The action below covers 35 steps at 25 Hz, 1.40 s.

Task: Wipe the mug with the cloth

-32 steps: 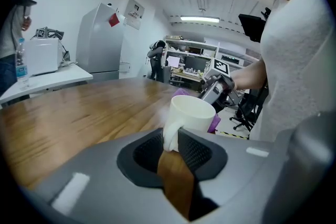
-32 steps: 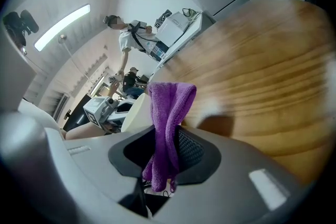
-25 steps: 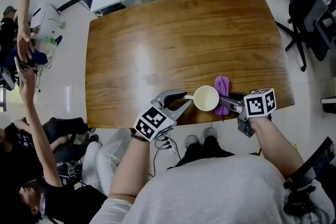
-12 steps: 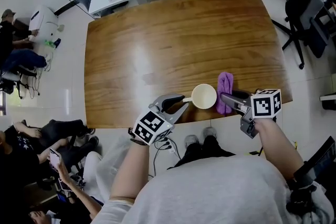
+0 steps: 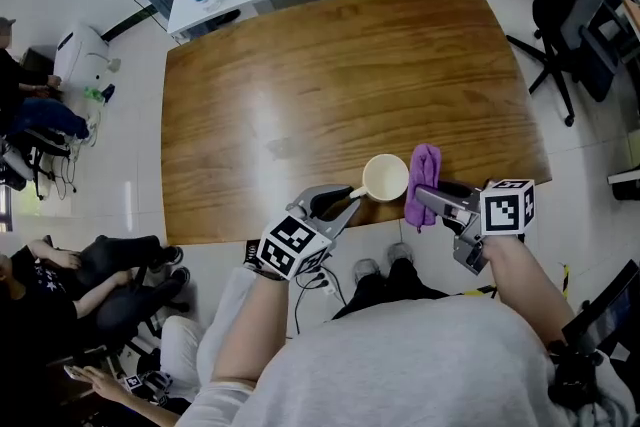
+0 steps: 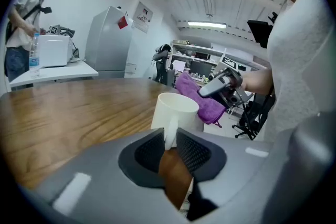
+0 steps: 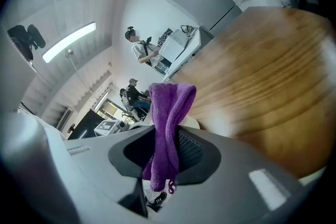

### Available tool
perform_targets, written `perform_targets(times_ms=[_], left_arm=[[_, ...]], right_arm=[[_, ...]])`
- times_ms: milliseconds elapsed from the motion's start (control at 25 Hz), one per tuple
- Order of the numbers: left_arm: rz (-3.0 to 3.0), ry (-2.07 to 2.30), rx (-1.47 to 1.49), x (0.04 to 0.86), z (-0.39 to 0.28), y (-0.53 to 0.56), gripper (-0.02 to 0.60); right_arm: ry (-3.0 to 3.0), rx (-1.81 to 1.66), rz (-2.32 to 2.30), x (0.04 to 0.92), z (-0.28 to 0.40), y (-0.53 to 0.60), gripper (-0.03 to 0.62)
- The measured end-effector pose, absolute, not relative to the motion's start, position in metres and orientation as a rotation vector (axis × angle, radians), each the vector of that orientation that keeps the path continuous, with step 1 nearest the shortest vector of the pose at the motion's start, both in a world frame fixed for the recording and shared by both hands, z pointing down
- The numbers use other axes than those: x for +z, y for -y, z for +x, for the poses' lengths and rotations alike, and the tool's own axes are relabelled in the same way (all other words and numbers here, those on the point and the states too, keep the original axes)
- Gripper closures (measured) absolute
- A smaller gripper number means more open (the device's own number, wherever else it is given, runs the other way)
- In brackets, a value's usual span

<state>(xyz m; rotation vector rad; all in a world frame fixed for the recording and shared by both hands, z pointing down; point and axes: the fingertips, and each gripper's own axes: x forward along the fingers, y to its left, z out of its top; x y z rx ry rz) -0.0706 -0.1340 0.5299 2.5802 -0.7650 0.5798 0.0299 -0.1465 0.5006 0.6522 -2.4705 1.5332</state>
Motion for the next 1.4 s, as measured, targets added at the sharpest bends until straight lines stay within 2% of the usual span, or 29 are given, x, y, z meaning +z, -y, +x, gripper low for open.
perform_targets(times_ms=[720, 1400], left_arm=[[2.617, 0.73, 0.596, 0.526, -0.053, 0.121, 0.541], [2.609, 0.68, 0.571, 0.523, -0.038, 0.115, 0.538]], right_arm=[[2.281, 1.498, 0.732, 0.565, 0.035, 0.142, 0.487], [2.469, 1.709, 0.78, 0.5, 0.035, 0.136, 0.486]])
